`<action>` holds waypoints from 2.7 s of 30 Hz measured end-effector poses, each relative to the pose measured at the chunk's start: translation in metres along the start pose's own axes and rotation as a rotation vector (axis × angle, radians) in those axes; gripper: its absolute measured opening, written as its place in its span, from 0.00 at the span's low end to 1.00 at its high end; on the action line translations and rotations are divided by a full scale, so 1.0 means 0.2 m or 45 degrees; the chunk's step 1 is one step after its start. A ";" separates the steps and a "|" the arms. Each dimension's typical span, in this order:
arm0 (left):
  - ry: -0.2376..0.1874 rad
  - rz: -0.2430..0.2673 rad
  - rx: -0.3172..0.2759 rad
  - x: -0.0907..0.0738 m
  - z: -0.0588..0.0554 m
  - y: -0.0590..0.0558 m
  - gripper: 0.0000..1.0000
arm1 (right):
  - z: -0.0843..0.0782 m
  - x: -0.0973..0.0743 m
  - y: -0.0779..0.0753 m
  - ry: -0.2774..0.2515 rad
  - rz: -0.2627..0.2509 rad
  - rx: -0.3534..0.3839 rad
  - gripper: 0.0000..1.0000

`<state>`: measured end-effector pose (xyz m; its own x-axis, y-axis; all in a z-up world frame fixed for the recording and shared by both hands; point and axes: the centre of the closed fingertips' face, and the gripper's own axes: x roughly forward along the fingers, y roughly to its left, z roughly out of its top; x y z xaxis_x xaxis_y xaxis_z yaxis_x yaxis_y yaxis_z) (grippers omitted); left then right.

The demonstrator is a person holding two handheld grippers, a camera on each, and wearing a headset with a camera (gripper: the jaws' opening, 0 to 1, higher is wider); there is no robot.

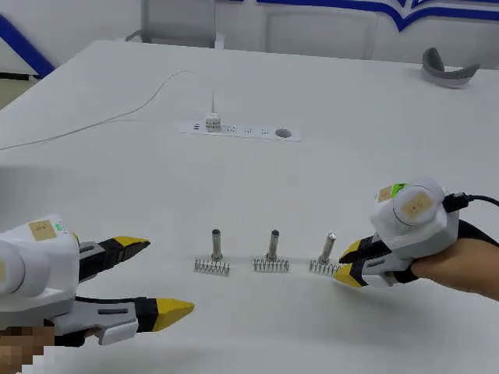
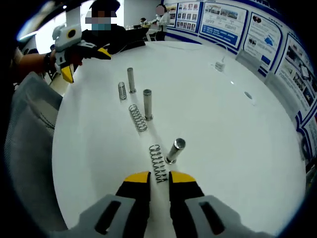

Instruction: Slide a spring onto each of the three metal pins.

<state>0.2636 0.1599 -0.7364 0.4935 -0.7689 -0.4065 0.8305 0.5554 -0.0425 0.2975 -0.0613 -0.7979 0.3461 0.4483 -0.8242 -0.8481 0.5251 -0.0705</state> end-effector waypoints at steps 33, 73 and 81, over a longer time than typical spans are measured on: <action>0.021 -0.176 0.074 0.12 0.02 -0.23 0.60 | 0.14 -0.13 0.26 -0.027 0.173 -0.154 0.11; 0.035 -0.341 0.346 0.27 0.09 -0.43 0.13 | 0.46 -0.11 0.62 -0.036 0.385 -0.541 0.11; 0.075 -0.342 0.393 0.27 0.06 -0.43 0.12 | 0.52 -0.16 0.66 -0.075 0.402 -0.550 0.11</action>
<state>0.2212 0.0673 -0.7444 0.2406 -0.8491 -0.4702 0.9706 0.2098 0.1177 0.2166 0.0699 -0.7226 0.0589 0.5824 -0.8108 -0.9981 0.0184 -0.0592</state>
